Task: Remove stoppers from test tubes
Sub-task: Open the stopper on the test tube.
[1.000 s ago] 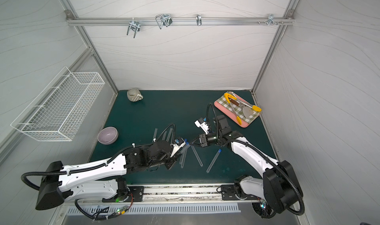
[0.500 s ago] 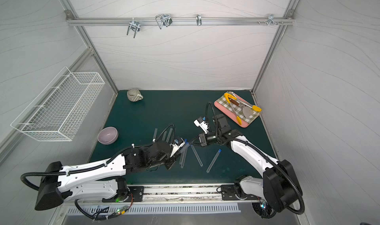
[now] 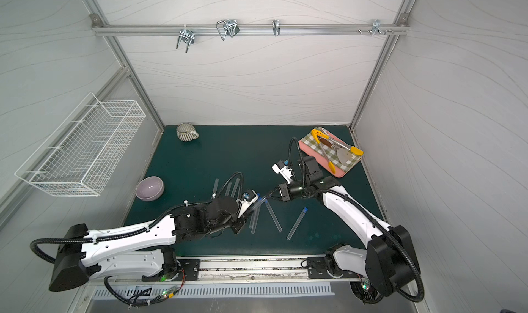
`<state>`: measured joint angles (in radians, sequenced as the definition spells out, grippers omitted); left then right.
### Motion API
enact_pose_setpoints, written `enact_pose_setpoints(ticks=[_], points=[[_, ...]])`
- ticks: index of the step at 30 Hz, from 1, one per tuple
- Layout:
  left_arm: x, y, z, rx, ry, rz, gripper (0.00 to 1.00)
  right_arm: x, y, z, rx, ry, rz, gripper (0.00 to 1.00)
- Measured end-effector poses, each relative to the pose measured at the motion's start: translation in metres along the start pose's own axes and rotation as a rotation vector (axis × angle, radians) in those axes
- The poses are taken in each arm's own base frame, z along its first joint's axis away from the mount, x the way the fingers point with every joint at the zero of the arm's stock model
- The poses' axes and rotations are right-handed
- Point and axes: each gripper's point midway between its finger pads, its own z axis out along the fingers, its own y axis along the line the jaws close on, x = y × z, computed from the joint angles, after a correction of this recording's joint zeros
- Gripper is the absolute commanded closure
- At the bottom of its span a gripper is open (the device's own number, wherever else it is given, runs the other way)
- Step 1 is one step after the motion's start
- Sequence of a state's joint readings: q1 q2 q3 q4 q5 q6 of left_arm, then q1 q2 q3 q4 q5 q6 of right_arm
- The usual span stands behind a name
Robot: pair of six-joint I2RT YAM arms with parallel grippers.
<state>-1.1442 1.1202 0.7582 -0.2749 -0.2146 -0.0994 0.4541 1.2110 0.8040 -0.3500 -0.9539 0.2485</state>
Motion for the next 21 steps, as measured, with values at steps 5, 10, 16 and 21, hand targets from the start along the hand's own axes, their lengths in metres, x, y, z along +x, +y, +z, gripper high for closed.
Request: enact_pose_setpoints(ticks=[5, 10, 16, 21], points=[[-0.0064, -0.0006, 0.0005, -0.002, -0.017, -0.002, 1.0, -0.0029, -0.0003, -0.0056, -0.028, -0.022, 0.021, 0.99], [-0.0078, -0.0008, 0.0023, -0.006, -0.019, 0.001, 1.0, -0.0043, -0.0037, -0.0081, 0.019, -0.018, 0.009, 0.99], [-0.0084, -0.0015, 0.0047, -0.008, -0.019, 0.006, 1.0, -0.0035, -0.0052, -0.0105, 0.056, -0.014, -0.008, 0.99], [-0.009, -0.0013, 0.0054, -0.01, -0.018, 0.01, 1.0, -0.0044, -0.0043, -0.0112, 0.052, -0.017, -0.013, 0.99]])
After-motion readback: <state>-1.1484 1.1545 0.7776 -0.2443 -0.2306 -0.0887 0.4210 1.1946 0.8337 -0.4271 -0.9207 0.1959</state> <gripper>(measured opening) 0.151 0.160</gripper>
